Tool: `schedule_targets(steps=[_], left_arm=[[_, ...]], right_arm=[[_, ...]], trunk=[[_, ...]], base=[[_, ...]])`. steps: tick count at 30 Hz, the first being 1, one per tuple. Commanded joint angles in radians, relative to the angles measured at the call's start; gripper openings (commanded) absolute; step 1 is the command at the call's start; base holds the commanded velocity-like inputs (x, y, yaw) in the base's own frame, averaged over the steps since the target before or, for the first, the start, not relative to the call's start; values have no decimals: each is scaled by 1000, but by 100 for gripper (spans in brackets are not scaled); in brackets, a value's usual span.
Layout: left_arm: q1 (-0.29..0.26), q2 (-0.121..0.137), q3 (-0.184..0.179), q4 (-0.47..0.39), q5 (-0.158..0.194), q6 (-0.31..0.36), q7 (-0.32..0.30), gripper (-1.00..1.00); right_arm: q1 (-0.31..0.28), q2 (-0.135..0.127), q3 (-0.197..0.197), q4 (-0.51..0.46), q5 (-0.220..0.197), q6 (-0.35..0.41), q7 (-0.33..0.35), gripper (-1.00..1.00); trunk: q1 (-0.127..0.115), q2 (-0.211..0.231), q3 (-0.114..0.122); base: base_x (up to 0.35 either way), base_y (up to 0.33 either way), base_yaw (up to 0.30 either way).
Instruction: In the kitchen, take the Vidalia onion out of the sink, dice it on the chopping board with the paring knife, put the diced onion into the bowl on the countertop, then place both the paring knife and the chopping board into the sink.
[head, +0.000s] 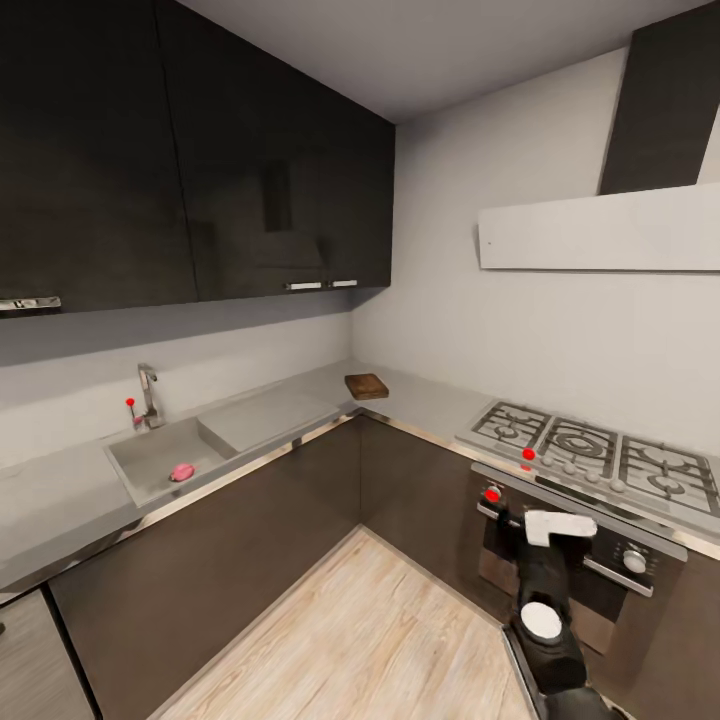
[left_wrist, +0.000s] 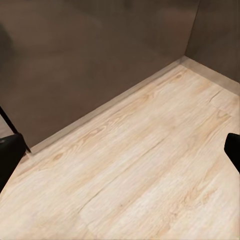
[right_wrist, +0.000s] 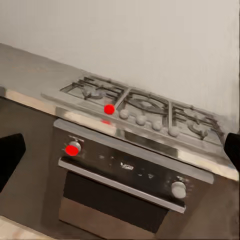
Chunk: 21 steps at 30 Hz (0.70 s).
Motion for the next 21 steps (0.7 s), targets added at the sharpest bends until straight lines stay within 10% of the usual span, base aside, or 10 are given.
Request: schedule_targets(steps=[1, 11, 16, 21], left_arm=[[0, 0, -1, 0, 6, -2, 0, 100], [0, 0, -7, 2, 6, -2, -1, 100], [0, 0, -27, 4, 6, -2, 2, 100], [0, 0, -30, 9, 6, -2, 3, 100]], right_arm=[[-36, 0, 1, -1, 14, 47, -5, 100], [-516, 3, 0, 57, 35, 422, -10, 100], [-756, -1, -4, 251, 33, 488, -4, 100], [-867, -4, -5, 402, 17, 497, 18, 100]], trunk=[[0, -1, 0], [0, -1, 0], [0, -1, 0], [0, -1, 0]], base=[[0, 0, 0], [0, 0, 0], [0, 0, 0], [0, 0, 0]])
